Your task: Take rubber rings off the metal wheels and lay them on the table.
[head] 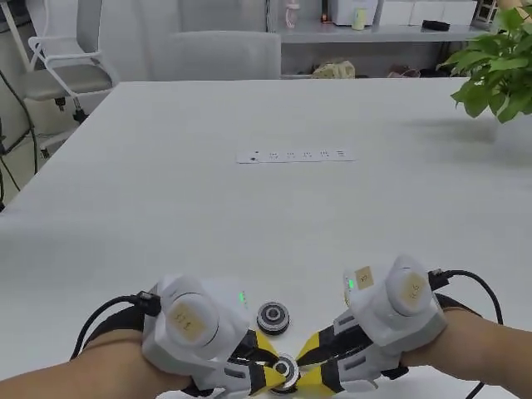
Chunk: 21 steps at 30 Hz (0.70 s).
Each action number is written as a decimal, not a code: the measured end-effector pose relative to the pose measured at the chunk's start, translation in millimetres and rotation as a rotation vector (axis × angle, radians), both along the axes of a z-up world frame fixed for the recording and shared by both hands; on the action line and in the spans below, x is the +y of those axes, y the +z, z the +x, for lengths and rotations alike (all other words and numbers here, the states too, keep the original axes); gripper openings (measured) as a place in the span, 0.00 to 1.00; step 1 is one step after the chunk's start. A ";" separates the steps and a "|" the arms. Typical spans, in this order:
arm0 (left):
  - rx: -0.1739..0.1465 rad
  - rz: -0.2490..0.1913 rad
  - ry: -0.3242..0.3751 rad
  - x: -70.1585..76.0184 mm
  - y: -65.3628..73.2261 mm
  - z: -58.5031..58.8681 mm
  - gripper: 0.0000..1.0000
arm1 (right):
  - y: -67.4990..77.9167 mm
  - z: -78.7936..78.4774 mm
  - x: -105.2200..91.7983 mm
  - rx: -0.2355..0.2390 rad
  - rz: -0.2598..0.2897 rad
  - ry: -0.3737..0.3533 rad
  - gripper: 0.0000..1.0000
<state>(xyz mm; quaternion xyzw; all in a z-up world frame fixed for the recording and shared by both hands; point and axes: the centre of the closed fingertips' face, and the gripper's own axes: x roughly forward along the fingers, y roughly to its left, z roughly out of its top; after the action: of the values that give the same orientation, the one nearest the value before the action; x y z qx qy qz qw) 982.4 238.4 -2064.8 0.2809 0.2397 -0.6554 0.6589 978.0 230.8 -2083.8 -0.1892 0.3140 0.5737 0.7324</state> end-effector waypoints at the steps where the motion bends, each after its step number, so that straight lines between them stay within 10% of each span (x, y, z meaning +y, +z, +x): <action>1: 0.000 0.000 0.001 0.0 0.0 -0.1 0.07 | 0.2 1.1 -0.7 0.000 -0.001 -0.009 0.05; 21: 0.000 0.006 0.007 -0.4 -0.4 0.0 0.07 | -1.0 4.7 -3.4 0.129 0.020 -0.133 0.00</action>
<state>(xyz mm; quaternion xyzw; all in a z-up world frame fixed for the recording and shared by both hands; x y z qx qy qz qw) 982.4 238.1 -2065.2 0.2819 0.2425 -0.6523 0.6605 982.7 227.4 -2084.8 -0.1233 0.3665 0.5378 0.7492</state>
